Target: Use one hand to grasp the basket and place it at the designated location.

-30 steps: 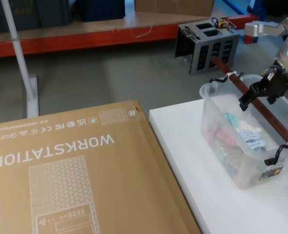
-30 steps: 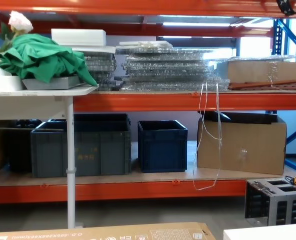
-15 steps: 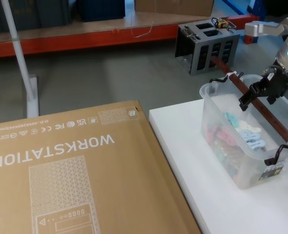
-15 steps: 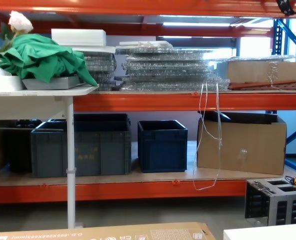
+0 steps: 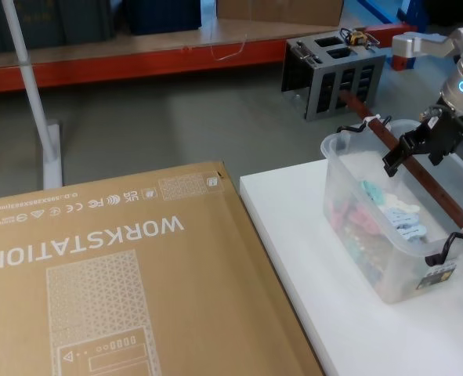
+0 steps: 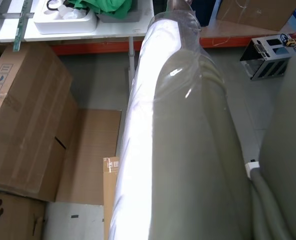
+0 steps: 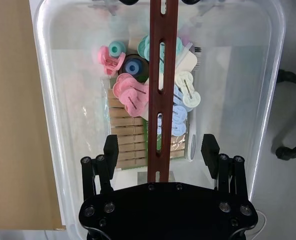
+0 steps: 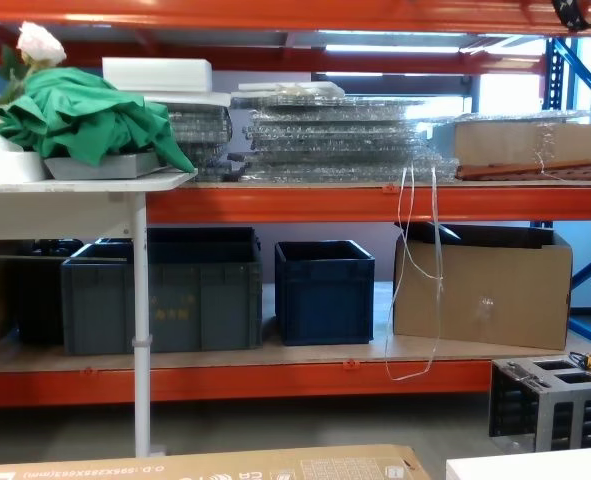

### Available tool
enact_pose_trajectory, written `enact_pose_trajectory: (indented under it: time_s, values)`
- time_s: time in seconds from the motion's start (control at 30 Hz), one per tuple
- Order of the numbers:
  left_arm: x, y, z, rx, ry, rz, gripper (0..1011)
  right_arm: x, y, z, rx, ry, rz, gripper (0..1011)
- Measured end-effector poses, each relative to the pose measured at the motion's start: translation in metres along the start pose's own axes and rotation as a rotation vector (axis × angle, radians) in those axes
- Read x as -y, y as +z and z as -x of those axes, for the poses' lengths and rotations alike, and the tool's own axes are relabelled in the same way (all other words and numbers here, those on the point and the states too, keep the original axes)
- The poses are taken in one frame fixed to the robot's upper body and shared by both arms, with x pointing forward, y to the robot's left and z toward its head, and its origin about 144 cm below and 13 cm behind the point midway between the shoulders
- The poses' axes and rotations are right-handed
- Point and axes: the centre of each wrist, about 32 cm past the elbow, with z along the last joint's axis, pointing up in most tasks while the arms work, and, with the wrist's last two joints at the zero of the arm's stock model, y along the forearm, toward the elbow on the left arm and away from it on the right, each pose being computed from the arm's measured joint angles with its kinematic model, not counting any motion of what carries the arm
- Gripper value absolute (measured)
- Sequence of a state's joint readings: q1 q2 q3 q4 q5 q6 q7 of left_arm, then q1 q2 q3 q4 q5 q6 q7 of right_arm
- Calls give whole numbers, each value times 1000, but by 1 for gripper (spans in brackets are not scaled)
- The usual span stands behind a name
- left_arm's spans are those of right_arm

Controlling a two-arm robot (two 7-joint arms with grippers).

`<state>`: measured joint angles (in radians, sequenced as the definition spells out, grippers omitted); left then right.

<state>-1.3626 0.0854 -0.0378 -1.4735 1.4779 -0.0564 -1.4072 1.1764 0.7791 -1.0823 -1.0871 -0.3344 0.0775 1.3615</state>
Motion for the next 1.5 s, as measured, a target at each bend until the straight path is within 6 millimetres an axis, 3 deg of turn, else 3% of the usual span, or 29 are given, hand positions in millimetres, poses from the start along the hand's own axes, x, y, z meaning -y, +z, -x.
enact_pose_trajectory:
  time_s: [1.1, 1.5]
  values:
    - [0, 0, 0, 0, 0, 0, 0, -10, -8, -5, -21, 47, -38, 994]
    - [0, 0, 0, 0, 0, 0, 0, -11, -8, -2, -18, 36, -31, 682]
